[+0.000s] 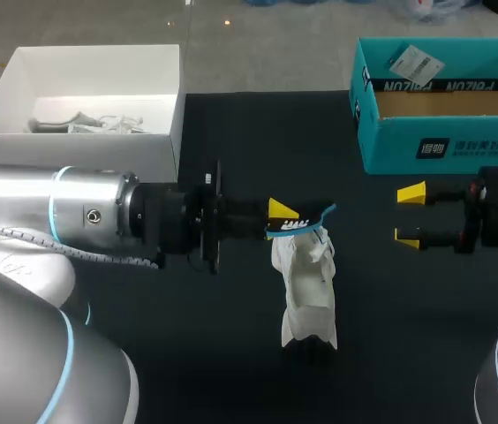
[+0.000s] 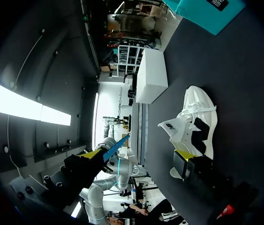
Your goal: Take the shoe out of the shoebox, open the shoe tongue, remove and reinsert the insole, then place the shoe into the shoebox
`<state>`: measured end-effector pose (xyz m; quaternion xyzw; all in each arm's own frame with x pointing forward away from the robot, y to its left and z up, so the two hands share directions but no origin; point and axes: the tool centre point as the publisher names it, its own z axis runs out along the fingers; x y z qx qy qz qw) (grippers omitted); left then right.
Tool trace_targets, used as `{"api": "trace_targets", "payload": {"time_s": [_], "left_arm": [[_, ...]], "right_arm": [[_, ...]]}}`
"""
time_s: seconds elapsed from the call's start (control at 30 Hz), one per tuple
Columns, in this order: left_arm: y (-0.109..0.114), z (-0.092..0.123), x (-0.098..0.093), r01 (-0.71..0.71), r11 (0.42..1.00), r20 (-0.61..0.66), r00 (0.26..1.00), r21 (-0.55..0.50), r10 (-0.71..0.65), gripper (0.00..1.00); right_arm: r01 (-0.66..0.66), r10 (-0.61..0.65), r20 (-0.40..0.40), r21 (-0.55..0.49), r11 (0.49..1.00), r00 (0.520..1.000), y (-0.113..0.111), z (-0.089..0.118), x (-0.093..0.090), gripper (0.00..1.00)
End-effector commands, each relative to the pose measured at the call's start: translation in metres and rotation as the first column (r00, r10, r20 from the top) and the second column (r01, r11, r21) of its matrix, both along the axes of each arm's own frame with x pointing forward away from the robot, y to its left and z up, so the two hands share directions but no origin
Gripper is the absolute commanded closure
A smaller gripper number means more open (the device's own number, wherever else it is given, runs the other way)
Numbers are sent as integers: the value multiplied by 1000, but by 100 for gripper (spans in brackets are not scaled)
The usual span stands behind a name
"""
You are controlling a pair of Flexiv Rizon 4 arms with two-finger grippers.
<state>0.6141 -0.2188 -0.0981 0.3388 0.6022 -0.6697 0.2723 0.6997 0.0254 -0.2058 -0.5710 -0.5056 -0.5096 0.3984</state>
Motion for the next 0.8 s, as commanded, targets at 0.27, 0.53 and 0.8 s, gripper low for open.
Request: {"api": "trace_targets", "payload": {"time_s": [0.27, 0.53, 0.8], "left_arm": [[-4, 1, 14, 213, 977, 115, 971, -1, -212, 100], [-5, -18, 17, 211, 969, 239, 941, 131, -237, 100], [-1, -44, 22, 154, 971, 385, 898, 181, -214, 100]], "right_arm": [[3, -3, 0, -2, 1000, 1000, 1, 0, -1, 0], [3, -3, 0, -2, 1000, 1000, 1, 0, -1, 0], [3, -3, 0, -2, 1000, 1000, 1, 0, -1, 0]]}}
